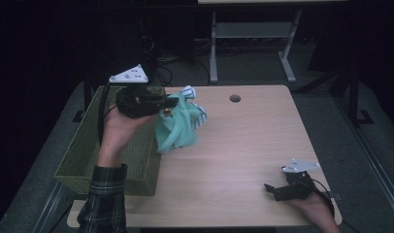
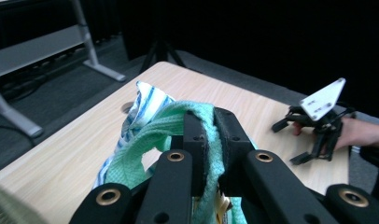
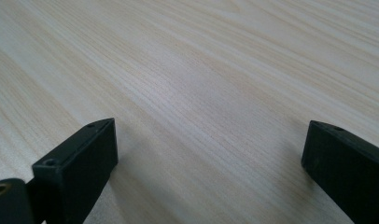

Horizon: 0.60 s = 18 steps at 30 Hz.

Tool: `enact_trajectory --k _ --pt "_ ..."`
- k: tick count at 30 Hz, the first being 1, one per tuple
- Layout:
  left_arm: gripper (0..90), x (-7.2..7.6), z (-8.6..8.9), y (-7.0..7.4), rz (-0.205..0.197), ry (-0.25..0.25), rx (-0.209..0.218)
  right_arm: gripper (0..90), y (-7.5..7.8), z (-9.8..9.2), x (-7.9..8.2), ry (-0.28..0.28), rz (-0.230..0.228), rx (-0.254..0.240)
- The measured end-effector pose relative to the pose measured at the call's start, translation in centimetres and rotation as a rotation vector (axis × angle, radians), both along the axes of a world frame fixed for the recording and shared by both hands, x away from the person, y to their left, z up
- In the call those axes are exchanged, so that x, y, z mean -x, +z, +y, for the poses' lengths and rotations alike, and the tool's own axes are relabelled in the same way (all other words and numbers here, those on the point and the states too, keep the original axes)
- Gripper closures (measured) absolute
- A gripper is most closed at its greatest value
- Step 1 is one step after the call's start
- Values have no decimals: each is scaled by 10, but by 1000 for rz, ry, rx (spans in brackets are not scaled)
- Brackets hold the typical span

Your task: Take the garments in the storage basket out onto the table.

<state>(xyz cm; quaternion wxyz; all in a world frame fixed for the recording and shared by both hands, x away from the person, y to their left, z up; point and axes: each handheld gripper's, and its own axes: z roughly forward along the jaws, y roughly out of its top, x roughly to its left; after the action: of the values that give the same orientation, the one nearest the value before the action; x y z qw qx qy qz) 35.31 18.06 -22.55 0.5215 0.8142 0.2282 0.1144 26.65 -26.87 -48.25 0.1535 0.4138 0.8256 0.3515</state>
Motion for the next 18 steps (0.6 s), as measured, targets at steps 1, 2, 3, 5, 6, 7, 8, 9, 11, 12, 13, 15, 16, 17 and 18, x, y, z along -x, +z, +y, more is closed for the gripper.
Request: enact_trajectory --k 1,2,3,5,6,7,8,9,11,12,13,15,16,17,18 --pt "833 0 -3 0 0 -10 5 31 0 0 0 1 -1 1" --pt "833 0 -7 -1 -2 -18 3 31 0 0 0 1 -1 1" --pt "833 1 -10 -1 -2 -24 -1 31 0 0 0 1 -1 1" --pt "833 1 -16 -3 -4 -39 -7 31 0 0 0 1 -1 1" --pt "833 1 -19 -4 -4 -44 -8 31 0 0 0 1 -1 1" --pt "833 1 -22 -6 -1 -47 -9 31 0 0 0 1 -1 0" --pt "833 1 -26 -8 2 -52 -9 31 0 0 0 1 -1 1" --pt "833 1 -28 -9 4 -55 -10 31 0 0 0 1 -1 1" --pt "833 0 -34 -14 14 -64 -11 31 0 0 0 1 -1 0" --pt "833 0 -37 -16 19 -64 -8 31 0 0 0 1 -1 1" --pt "833 -1 -39 -19 24 -68 -12 31 0 0 0 -1 0 0" --pt "833 -2 -44 -24 39 -77 -13 31 0 0 0 0 0 1" --pt "833 -4 -47 -26 44 -84 -9 31 0 0 0 -1 0 1" --pt "833 -4 -48 -28 47 -86 -5 31 0 0 0 0 -1 1" --pt "833 -5 -51 -31 50 -89 0 31 0 0 0 0 -1 1"
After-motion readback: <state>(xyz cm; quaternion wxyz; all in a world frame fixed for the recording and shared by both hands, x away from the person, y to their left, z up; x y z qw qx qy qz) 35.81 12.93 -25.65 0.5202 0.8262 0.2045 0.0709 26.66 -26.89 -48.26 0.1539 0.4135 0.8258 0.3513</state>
